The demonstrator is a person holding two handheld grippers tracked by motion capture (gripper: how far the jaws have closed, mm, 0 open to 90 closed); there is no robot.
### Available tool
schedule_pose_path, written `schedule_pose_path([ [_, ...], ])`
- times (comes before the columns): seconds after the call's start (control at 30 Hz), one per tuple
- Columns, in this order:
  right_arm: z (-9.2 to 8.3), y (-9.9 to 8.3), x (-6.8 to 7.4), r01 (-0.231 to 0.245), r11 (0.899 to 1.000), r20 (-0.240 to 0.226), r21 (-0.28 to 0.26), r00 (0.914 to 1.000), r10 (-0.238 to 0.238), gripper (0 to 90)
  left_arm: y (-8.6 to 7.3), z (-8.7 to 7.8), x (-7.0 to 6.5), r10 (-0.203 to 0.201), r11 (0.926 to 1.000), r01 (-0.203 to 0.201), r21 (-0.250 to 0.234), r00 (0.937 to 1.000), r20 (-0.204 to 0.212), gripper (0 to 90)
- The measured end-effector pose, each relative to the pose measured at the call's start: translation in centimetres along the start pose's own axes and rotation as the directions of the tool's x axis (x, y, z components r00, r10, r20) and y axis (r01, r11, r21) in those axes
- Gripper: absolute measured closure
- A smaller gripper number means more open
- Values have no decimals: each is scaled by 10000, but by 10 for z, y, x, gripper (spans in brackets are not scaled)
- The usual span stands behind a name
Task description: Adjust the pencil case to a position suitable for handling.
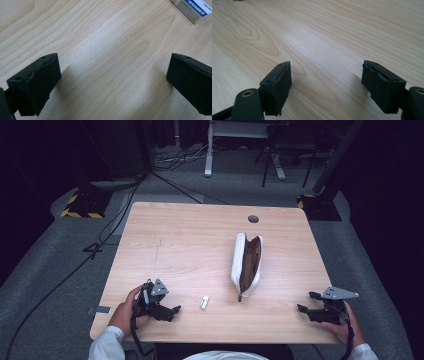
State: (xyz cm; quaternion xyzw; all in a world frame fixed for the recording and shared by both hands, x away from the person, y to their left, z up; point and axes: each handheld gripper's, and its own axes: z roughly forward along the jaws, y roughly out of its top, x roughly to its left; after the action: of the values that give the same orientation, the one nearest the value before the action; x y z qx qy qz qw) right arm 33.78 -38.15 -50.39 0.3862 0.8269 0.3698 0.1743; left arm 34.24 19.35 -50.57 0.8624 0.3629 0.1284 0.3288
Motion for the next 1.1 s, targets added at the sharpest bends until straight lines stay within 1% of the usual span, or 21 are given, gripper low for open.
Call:
schedule_pose_path([
  [0.03, 0, 0, 0, 42, 10000, -26, -20, 10000, -42, 267, 1, 1, 0, -3, 10000, 3, -26, 10000, 5, 1],
  [0.07, 0, 0, 1, 70, 10000, -32, -44, 10000, -71, 280, 2, 2, 2, 106, 9999, -106, 20, 9999, 48, 1],
  [0.13, -1, 0, 2, 201, 9998, -166, -69, 9997, -202, 286, 5, 4, 4, 335, 9994, -336, 16, 9989, 333, 1],
  [0.2, -1, 0, 4, 379, 9992, -217, -82, 9990, -381, 286, 5, 4, 5, 470, 9989, -470, -1, 9980, 415, 4],
  [0.3, 0, 0, 4, 425, 9991, -381, -65, 9984, -428, 290, 4, 4, 4, 395, 9992, -395, -19, 9987, 321, 6],
  [0.37, 0, 1, 5, 548, 9985, -446, -80, 9975, -551, 293, 2, 2, 3, 343, 9994, -342, -40, 9990, 297, 7],
  [0.4, 1, 1, 6, 599, 9982, -421, -100, 9973, -603, 293, 1, 1, 2, 426, 9991, -427, -1, 9988, 233, 7],
  [0.43, 1, 2, 7, 641, 9979, -381, -95, 9972, -644, 292, 0, 0, 1, 296, 9996, -295, -31, 9992, 253, 6],
  [0.5, 2, 3, 10, 669, 9977, -293, -111, 9973, -672, 289, -3, -2, -1, 387, 9992, -387, 5, 9987, 329, 6],
  [0.53, 3, 4, 11, 658, 9978, -228, -94, 9976, -660, 290, -4, -3, -2, 453, 9990, -452, -34, 9984, 350, 6],
  [0.57, 5, 6, 13, 553, 9985, -275, -48, 9981, -554, 290, -6, -5, -4, 475, 9989, -475, -26, 9980, 413, 6],
  [0.67, 10, 10, 18, 490, 9988, -465, 2, 9977, -489, 281, -9, -8, -8, 564, 9984, -564, -6, 9973, 479, 6],
  [0.77, 10, 10, 17, 420, 9991, -465, -7, 9980, -420, 279, -9, -8, -8, 584, 9983, -584, -8, 9969, 528, 5],
  [0.8, 10, 9, 16, 383, 9993, -371, -57, 9986, -384, 279, -8, -7, -9, 584, 9983, -583, -47, 9969, 520, 4],
  [0.83, 10, 9, 16, 348, 9994, -356, -43, 9988, -350, 279, -7, -6, -9, 762, 9971, -763, -6, 9954, 586, 7],
  [0.93, 9, 8, 16, 305, 9995, -316, -44, 9990, -306, 279, -4, -5, -9, 718, 9974, -718, -18, 9957, 584, 22],
  [0.97, 9, 8, 15, 289, 9996, -287, -40, 9992, -290, 279, -2, -6, -10, 713, 9974, -709, -92, 9957, 597, 52],
  [1.0, 9, 8, 15, 250, 9997, -273, -36, 9993, -251, 279, 0, -7, -11, 867, 9961, -855, -208, 9939, 684, 142],
  [1.03, 9, 8, 15, 250, 9997, -270, -36, 9993, -251, 279, 2, -7, -13, 931, 9955, -916, -257, 9936, 635, 227],
  [1.1, 8, 8, 15, 222, 9997, -242, -38, 9995, -223, 279, 6, -7, -17, 1026, 9943, -1005, -359, 9927, 632, 135],
])
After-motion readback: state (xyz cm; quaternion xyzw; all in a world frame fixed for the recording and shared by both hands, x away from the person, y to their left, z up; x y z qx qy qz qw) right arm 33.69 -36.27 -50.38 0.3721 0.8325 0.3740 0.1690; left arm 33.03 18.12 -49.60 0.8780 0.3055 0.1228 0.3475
